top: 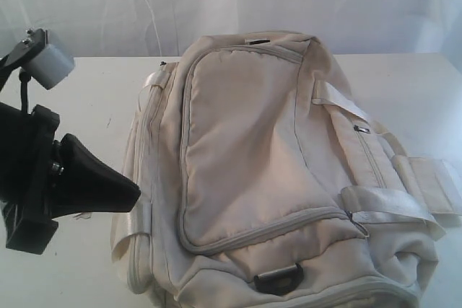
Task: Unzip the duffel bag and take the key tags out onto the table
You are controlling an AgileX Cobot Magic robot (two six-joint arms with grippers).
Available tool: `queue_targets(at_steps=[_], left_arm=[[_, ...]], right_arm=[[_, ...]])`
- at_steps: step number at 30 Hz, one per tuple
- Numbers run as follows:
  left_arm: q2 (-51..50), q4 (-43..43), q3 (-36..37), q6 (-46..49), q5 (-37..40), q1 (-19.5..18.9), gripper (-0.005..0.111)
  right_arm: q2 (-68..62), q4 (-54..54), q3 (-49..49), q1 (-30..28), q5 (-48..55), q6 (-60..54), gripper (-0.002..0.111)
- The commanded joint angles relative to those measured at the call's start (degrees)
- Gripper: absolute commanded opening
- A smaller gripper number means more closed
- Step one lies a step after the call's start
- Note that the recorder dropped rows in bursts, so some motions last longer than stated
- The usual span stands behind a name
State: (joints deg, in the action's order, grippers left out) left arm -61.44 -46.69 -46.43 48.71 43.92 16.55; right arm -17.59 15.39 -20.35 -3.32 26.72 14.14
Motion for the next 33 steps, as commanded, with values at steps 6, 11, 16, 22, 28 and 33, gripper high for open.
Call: queue_targets(at_steps=[6, 11, 16, 22, 28, 33], left_arm=[[-0.02, -2.06, -0.24, 1.23, 0.66, 0.24, 0.000], [-0.02, -2.06, -0.24, 1.23, 0.55, 0.24, 0.000], [-0.02, -2.18, -0.24, 1.23, 0.58, 0.24, 0.000], [-0.02, -2.18, -0.24, 1.23, 0.41, 0.24, 0.000], [-0.02, -4.17, -0.24, 4.24, 3.01, 1.57, 0.000], [-1.16, -6.92, -0.24, 16.67, 3.31, 8.92, 0.009]], right_arm=[[-42.53, 7.76, -24.66, 2.52, 28.58, -38.92, 0.005], [-50.87, 7.81, -24.83, 8.39, 25.34, -51.42, 0.036], [-51.78, -1.87, -24.83, 10.24, 20.76, -51.42, 0.045], [-54.25, -5.69, -23.25, 10.24, 18.56, -50.86, 0.057], [-54.20, -5.79, -26.08, 10.24, 17.63, -36.59, 0.059], [-49.91, -6.28, -31.16, 10.24, 21.94, -32.52, 0.056]])
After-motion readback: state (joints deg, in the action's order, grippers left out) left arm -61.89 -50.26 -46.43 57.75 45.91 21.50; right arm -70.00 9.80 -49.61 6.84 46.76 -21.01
